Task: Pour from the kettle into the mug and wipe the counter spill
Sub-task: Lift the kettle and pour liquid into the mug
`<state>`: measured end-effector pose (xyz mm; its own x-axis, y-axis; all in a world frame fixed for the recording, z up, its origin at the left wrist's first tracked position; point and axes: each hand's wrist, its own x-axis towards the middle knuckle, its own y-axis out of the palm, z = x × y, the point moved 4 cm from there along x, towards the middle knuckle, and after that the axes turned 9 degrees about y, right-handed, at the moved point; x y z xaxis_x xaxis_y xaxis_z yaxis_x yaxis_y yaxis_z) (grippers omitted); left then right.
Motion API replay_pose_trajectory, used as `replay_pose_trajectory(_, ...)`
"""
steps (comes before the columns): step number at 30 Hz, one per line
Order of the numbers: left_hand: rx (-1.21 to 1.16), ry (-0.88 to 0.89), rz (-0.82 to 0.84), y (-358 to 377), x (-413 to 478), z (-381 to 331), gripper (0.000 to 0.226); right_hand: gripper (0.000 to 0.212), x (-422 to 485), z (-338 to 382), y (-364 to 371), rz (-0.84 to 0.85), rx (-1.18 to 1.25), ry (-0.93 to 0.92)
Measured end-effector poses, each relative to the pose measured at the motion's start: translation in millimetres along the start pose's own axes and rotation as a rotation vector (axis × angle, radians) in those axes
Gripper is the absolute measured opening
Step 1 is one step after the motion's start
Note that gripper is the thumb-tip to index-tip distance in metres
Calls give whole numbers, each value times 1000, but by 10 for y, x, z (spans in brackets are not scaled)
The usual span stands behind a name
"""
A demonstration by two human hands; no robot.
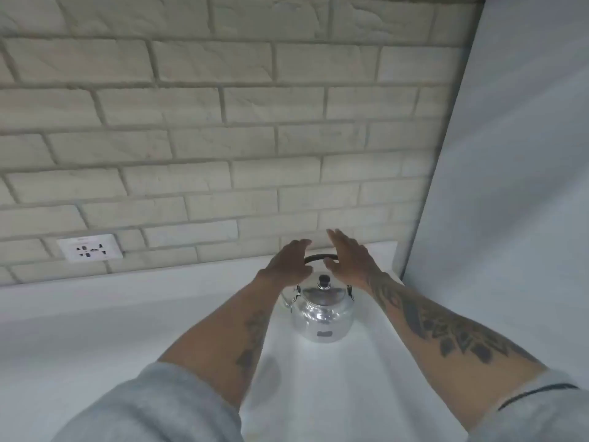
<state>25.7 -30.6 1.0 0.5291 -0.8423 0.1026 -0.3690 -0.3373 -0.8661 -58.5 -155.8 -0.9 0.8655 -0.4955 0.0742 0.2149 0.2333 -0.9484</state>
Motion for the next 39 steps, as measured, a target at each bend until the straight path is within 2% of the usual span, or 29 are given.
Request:
replay_pose_trajectory(4,-21,-54,48,195,30,65,65,68,-26,-92,194,106,32,30)
replay_pose_trajectory(7,-53,-61,12,284,93,116,47,59,18,-146,278,120,105,53)
replay_pose_trajectory(12,-95,-43,-122,285,94,109,15,27,47,-166,275,95,341,74)
replay_pose_trajectory(17,-180,-40,-100,228,80,144,13,13,27,-195,268,89,580,84)
replay_pose_trajectory(20,-238,-35,-59,190,22,166,7,14,-48,-169,241,108,698,45)
replay_pose_trajectory(27,-229,18,-72,-162,-311,105,4,23,-251,94,72,84,903,-55)
replay_pose_trajectory(34,-309,-86,-182,-550,-963,221,15,23,-457,544,-223,120,882,-176)
replay_pose_trajectory(39,-467,-143,-206,-638,-1675,631,46,22,-572,809,-378,162,826,-249)
